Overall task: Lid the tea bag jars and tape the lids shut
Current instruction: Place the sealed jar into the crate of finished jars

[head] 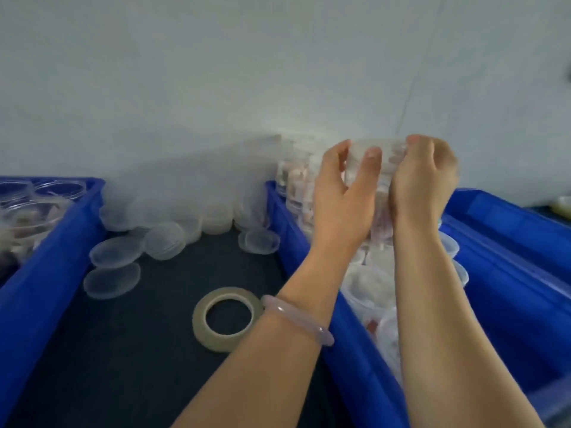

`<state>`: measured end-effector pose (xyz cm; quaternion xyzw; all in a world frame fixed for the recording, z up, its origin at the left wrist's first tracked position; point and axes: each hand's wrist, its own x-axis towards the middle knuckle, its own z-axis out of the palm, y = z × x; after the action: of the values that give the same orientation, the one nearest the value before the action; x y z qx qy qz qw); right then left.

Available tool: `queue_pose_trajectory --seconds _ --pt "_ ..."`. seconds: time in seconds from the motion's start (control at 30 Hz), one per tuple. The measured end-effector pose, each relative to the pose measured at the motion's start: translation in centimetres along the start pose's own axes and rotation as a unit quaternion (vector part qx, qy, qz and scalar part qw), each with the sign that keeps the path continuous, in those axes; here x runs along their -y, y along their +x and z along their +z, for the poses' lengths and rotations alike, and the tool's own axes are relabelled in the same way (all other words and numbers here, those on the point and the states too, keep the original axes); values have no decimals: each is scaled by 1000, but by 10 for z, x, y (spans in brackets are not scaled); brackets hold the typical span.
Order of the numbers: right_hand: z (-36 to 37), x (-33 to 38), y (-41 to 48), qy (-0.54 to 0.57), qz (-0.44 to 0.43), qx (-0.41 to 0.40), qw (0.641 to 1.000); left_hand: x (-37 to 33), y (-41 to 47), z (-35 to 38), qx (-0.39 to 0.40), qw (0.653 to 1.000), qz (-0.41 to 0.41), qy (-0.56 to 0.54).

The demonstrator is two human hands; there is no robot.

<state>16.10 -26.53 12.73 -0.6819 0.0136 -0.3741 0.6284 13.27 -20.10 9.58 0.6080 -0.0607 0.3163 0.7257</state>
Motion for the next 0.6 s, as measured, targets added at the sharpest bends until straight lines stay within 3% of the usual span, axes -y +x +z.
queue_pose_trajectory --seconds 0.17,0.27,0.47,0.6 --pt "-3 -55 51 -80 41 -14 996 33 19 42 55 985 -34 160" --pt "11 -78 69 -84 63 -9 994 44 20 53 59 986 -37 152" --pt "32 -110 93 -77 119 22 990 64 30 57 144 974 -95 148" --pt "37 -118 96 -68 128 115 983 69 36 57 185 968 -107 132"
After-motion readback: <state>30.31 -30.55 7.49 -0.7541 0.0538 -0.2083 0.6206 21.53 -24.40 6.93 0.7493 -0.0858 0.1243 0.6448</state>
